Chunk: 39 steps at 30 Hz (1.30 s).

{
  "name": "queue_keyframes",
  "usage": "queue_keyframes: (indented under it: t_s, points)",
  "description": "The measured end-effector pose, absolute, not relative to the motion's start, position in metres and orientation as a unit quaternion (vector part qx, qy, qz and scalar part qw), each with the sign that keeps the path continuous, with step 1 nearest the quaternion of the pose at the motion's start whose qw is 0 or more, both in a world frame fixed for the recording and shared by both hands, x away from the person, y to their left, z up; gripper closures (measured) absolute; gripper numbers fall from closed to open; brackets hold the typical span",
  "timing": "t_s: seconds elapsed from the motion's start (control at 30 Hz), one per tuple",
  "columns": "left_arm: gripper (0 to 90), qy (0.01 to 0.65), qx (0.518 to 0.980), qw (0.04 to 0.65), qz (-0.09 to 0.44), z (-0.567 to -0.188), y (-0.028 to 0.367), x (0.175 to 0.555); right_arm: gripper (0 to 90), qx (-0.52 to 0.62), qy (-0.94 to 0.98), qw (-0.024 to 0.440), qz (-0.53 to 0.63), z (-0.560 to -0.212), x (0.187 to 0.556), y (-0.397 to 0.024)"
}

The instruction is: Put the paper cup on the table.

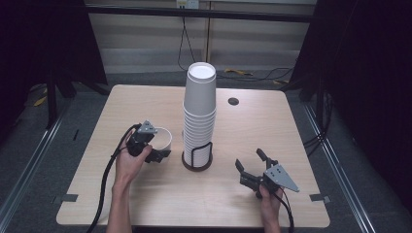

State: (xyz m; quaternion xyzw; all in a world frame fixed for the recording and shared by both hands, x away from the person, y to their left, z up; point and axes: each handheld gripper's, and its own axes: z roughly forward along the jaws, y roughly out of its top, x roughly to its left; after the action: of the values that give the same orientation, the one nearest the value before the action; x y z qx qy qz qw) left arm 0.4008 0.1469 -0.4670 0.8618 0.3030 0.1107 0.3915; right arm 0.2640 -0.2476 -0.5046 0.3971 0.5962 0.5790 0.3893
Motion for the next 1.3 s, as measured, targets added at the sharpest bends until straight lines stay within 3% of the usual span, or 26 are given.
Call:
queue_keyframes:
  t_s: [0.47, 1.3]
  points:
    - [15.3, 0.32, 0.84, 0.419, 0.129, -0.484, 0.155, 0.387, 13.7, 0.397, 0.596, 0.39, 0.579, -0.505, 0.264, -0.248]
    - [15.3, 0.356, 0.796, 0.455, 0.183, -0.474, 0.173, 0.353, 13.7, 0.396, 0.596, 0.389, 0.58, -0.505, 0.264, -0.247]
